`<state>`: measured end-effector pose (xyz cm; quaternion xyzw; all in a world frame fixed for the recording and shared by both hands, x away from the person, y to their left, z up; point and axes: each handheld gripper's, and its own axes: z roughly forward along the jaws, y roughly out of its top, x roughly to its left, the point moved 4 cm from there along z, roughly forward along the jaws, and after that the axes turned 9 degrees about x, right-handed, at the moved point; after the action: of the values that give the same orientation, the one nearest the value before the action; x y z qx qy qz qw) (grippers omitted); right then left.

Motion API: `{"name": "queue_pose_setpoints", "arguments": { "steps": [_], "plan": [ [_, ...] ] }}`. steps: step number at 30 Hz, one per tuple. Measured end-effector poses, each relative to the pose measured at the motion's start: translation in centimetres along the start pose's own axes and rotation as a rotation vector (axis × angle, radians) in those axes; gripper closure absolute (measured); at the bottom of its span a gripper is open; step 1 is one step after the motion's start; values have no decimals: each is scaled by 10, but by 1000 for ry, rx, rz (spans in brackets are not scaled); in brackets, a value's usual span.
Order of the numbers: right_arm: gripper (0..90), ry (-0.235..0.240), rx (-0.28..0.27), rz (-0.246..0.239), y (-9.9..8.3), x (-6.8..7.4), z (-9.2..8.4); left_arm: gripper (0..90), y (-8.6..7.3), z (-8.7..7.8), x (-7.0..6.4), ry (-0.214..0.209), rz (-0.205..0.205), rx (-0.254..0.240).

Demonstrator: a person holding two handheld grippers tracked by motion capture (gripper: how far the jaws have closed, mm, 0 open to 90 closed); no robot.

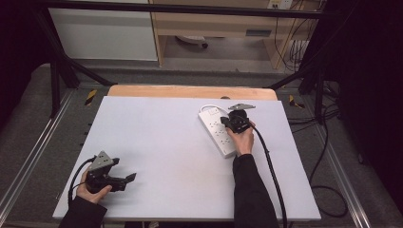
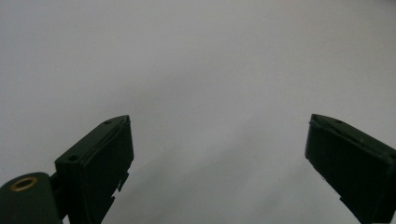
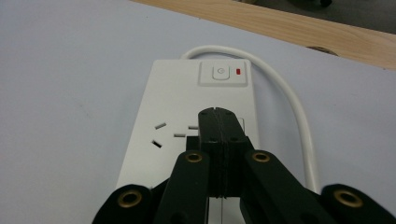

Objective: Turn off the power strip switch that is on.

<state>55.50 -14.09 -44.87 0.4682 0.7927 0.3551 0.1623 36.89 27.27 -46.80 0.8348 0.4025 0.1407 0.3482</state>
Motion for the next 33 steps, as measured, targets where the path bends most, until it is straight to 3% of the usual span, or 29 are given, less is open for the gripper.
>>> {"name": "queue_pose_setpoints", "arguments": {
  "steps": [33],
  "plan": [
    [900,-22,32,-2,-6,-6,8,76,0,0,-1,0,3,1]
  ]
}}
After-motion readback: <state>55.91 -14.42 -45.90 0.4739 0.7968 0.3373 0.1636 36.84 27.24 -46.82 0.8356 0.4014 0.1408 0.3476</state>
